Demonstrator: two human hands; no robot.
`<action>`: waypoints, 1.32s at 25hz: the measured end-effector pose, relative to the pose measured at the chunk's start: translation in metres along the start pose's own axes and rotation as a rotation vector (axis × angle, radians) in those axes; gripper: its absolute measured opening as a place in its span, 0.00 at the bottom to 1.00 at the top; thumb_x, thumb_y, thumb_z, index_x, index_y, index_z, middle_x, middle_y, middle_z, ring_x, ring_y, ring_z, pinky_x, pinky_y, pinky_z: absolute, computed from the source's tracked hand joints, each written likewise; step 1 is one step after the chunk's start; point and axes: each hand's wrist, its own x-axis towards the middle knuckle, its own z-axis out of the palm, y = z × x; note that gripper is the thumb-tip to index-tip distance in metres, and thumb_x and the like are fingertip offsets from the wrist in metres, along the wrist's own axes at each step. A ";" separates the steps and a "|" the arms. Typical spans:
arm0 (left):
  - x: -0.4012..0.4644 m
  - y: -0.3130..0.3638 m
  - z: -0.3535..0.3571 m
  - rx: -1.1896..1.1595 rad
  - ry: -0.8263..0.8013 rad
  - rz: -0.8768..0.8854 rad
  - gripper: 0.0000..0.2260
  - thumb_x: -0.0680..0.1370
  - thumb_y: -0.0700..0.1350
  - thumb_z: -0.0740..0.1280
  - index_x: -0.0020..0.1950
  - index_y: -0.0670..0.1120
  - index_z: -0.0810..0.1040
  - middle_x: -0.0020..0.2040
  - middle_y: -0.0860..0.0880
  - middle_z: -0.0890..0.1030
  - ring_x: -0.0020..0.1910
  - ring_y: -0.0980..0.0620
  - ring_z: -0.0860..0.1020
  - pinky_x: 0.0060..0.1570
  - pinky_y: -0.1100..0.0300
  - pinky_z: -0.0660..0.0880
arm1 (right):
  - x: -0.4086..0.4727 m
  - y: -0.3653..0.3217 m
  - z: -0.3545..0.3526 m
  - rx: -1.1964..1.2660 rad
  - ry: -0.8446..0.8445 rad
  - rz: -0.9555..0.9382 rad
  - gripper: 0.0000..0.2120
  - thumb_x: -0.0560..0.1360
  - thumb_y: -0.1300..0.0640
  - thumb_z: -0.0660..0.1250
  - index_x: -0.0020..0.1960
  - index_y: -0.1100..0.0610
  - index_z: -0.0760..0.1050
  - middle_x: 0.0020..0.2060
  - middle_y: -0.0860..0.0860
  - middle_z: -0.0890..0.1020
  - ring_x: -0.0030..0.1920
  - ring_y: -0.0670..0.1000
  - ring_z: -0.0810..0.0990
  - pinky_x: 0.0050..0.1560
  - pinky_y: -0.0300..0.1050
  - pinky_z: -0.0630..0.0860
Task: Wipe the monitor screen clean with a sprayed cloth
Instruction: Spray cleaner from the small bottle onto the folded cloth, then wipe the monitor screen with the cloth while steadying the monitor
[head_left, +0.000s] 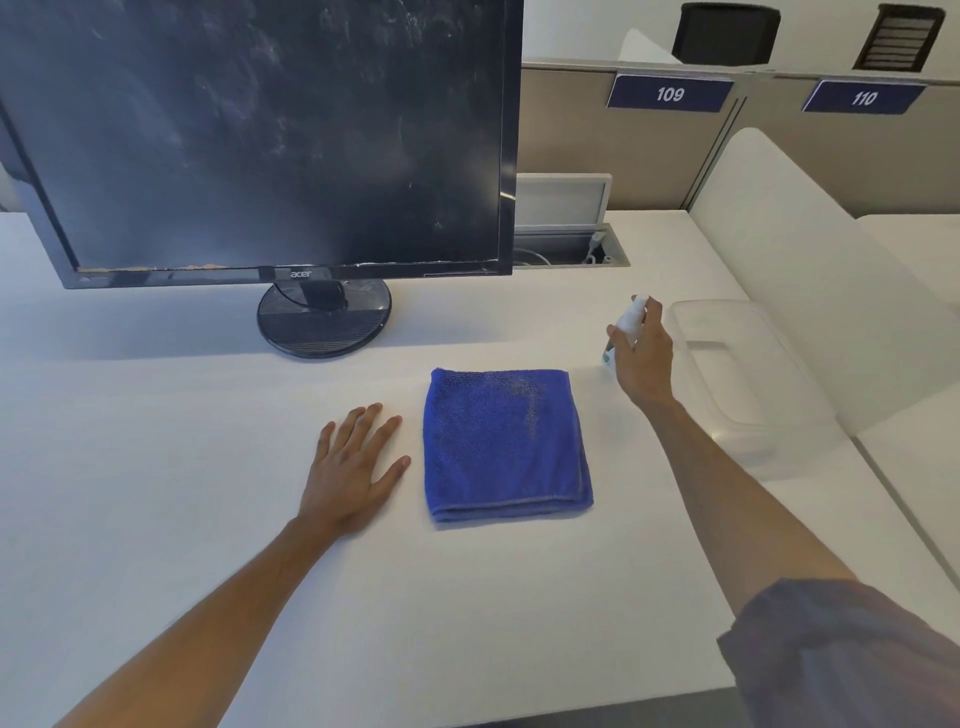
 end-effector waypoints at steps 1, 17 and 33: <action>0.001 0.000 0.000 0.000 0.005 -0.002 0.29 0.77 0.65 0.47 0.76 0.56 0.59 0.78 0.51 0.57 0.77 0.50 0.53 0.76 0.47 0.48 | 0.005 0.003 0.003 0.004 0.004 0.013 0.24 0.79 0.57 0.64 0.71 0.60 0.61 0.65 0.60 0.74 0.62 0.59 0.76 0.60 0.46 0.71; 0.009 0.001 0.002 0.053 0.061 -0.002 0.26 0.79 0.61 0.49 0.72 0.51 0.68 0.74 0.47 0.66 0.73 0.45 0.63 0.72 0.47 0.59 | -0.033 -0.016 0.000 -0.048 0.217 -0.179 0.24 0.76 0.55 0.68 0.69 0.56 0.67 0.65 0.54 0.73 0.63 0.52 0.73 0.59 0.40 0.70; 0.030 0.086 -0.014 -0.767 0.044 -0.462 0.07 0.75 0.43 0.68 0.52 0.44 0.77 0.52 0.49 0.80 0.53 0.48 0.77 0.52 0.55 0.74 | -0.116 -0.026 0.036 -0.072 -0.386 0.382 0.10 0.76 0.49 0.65 0.46 0.56 0.73 0.40 0.50 0.78 0.46 0.56 0.79 0.46 0.48 0.75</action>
